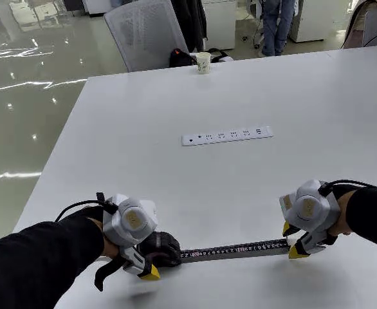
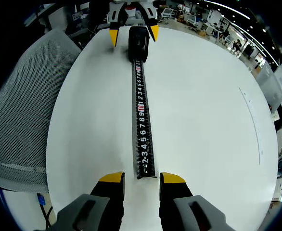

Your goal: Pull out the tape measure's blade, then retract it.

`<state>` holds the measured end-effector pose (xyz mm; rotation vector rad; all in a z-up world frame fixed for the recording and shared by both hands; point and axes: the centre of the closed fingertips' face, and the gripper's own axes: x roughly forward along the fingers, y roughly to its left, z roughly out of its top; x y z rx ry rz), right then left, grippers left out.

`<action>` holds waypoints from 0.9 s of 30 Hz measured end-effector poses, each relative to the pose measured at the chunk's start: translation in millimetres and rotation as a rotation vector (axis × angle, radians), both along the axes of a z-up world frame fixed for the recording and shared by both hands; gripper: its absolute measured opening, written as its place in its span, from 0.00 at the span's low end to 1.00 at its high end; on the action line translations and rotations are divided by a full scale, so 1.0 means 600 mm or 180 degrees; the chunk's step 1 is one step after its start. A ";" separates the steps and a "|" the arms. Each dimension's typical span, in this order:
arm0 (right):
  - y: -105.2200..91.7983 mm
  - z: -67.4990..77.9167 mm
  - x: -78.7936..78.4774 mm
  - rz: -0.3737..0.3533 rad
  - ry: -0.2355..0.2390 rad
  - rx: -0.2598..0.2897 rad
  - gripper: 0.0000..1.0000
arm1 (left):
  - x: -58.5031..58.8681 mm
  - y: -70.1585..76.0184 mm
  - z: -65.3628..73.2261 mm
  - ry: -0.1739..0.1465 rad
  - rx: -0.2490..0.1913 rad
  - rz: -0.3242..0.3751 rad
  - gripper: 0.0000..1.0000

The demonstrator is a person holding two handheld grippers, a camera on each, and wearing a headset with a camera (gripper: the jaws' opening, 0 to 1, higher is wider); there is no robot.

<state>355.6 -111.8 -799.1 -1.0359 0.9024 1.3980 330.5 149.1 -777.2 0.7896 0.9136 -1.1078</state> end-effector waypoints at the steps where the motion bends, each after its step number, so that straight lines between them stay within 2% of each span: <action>1: -0.001 0.001 -0.001 -0.0020 0.0012 -0.0010 0.28 | -0.001 0.001 0.000 0.0002 0.0013 -0.0011 0.59; 7: 0.000 0.006 -0.005 -0.0059 0.0049 0.0022 0.36 | -0.010 0.001 0.004 0.0093 -0.0045 0.0039 0.66; 10: -0.002 0.007 -0.005 -0.0092 0.0055 0.0020 0.40 | -0.024 -0.006 0.008 0.0298 -0.0174 0.0163 0.76; 17: -0.001 0.011 -0.016 -0.0106 0.0111 0.0028 0.45 | -0.037 -0.005 0.007 0.0363 -0.0190 0.0184 0.82; 19: 0.000 0.012 -0.019 -0.0095 0.0118 0.0036 0.46 | -0.037 -0.004 0.008 0.0333 -0.0180 0.0211 0.86; 20: 0.001 0.012 -0.019 -0.0100 0.0117 0.0040 0.48 | -0.037 -0.004 0.006 0.0348 -0.0185 0.0240 0.88; 21: 0.000 0.012 -0.020 -0.0116 0.0124 0.0042 0.49 | -0.041 -0.007 0.006 0.0418 -0.0227 0.0335 0.90; 22: 0.000 0.012 -0.021 -0.0127 0.0131 0.0042 0.50 | -0.041 -0.007 0.007 0.0428 -0.0229 0.0345 0.92; 25: -0.002 0.012 -0.022 -0.0190 0.0155 0.0048 0.54 | -0.041 -0.005 0.007 0.0405 -0.0207 0.0360 0.98; 27: -0.004 0.012 -0.024 -0.0216 0.0170 0.0053 0.59 | -0.044 -0.003 0.006 0.0423 -0.0207 0.0371 0.99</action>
